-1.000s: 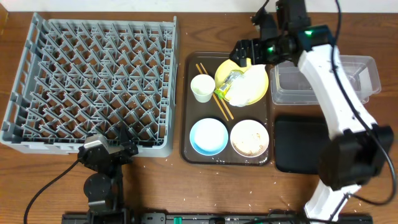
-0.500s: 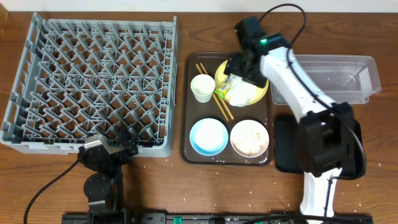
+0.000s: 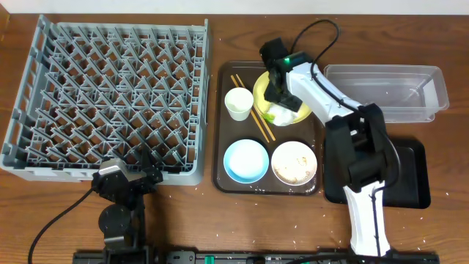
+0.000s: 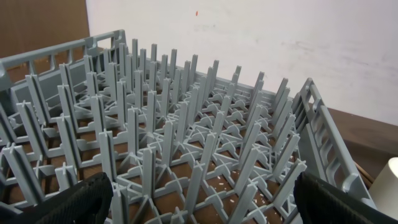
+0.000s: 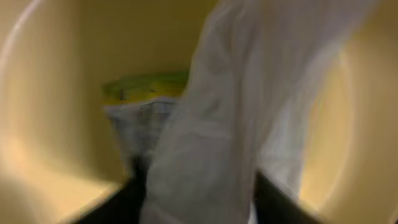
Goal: Sort waste into correct bins and load items into the dishwasher
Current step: 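Reach right gripper to the yellow plate and grasp the wrapper and tissue, then carry the wrapper and tissue with right gripper into the clear bin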
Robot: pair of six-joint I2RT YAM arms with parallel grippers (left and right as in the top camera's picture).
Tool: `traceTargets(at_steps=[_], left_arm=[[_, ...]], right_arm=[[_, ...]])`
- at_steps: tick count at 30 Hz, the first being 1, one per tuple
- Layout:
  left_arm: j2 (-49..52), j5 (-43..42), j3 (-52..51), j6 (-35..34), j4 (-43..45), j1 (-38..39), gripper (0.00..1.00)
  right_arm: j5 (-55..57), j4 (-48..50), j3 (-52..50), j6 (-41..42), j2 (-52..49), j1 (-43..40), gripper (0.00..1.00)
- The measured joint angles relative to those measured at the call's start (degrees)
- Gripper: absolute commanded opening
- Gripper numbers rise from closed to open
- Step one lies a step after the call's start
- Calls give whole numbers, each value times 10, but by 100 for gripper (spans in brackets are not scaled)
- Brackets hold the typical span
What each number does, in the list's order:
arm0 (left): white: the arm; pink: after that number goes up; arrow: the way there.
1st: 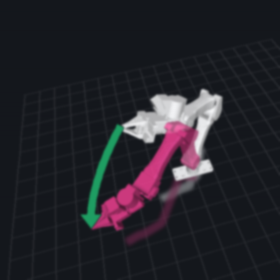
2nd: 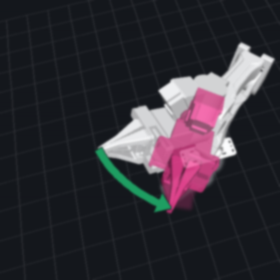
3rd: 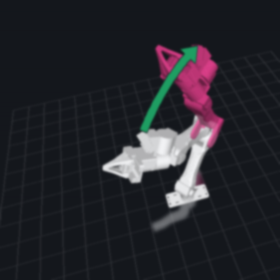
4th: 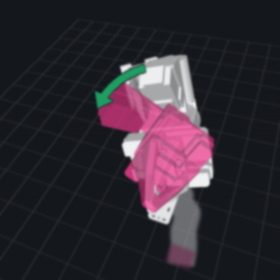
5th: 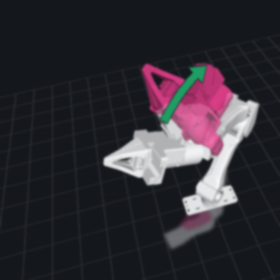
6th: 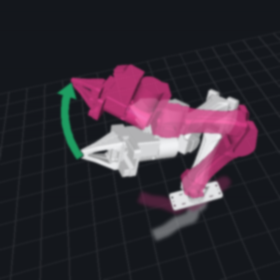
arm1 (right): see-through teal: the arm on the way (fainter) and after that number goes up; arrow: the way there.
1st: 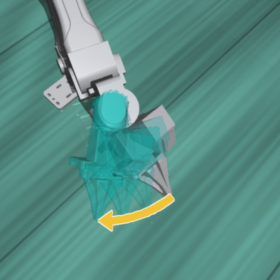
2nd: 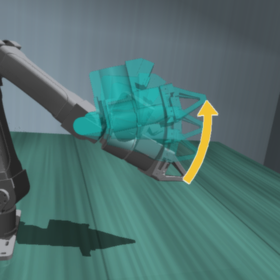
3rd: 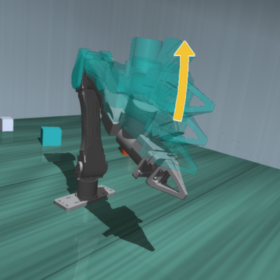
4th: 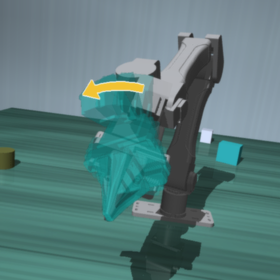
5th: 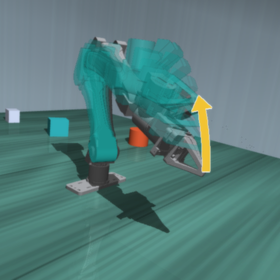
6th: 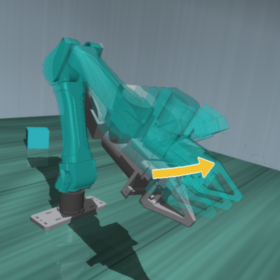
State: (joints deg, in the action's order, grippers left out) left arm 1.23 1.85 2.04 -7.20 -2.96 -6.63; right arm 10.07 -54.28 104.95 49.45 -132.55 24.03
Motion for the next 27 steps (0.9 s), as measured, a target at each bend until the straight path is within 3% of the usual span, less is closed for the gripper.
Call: traceTargets(at_steps=[11,18,22,27], left_arm=[[0,0,0,0,0,0,93],[0,0,0,0,0,0,93],[0,0,0,0,0,0,93],[0,0,0,0,0,0,93]], right_arm=[[-18,-13,2,-39,31,-5,1],[-12,-13,17,-50,214,-51,1],[32,-50,40,-2,287,-105,2],[76,-78,17,123,277,-171,1]])
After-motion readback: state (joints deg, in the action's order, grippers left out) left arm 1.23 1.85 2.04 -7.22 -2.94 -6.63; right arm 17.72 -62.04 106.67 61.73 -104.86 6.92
